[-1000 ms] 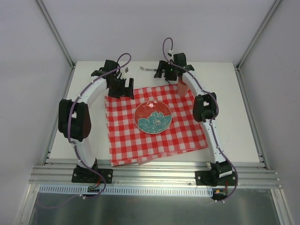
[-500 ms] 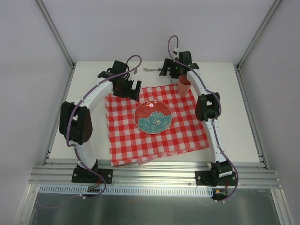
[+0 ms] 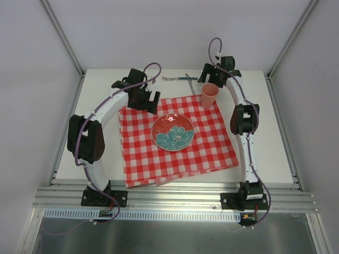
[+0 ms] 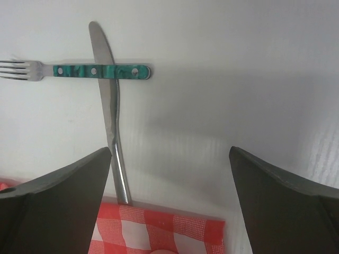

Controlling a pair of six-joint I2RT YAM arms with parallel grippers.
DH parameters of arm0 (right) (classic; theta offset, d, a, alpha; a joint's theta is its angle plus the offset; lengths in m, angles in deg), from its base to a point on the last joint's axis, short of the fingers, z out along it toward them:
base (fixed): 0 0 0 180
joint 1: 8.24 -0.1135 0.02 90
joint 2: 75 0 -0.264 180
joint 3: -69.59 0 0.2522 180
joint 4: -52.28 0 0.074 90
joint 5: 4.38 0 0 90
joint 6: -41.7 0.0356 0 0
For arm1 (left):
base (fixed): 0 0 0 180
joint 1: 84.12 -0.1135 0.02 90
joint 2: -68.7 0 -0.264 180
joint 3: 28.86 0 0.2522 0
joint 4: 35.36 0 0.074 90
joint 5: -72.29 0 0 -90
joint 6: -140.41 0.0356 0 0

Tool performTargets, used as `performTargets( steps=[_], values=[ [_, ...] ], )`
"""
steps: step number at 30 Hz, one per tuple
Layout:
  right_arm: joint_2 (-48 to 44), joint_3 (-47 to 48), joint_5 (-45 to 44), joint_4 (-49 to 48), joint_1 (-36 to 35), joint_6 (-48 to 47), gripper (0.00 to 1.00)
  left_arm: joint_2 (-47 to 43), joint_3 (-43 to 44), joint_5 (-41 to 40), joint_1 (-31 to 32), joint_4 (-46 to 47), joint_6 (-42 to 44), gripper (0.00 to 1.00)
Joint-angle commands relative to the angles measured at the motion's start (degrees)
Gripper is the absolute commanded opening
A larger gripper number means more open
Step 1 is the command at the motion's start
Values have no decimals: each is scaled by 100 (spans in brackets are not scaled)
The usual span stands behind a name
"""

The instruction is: Set the dinner table for one person

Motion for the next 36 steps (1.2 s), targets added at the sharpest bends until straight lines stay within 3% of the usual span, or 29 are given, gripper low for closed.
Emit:
performTargets(
  steps=[1,16,36],
  values=[
    [-453,286,571,-261,-104,-80,100,-69,168,-75,45,-42,121,99],
    [-515,-496,2164,-1070,-622,1133,99,54,327,-92,80,-24,95,99],
    [-287,-268,891,-438,-587,633,100,124,467,-180,256,-16,42,99]
  ],
)
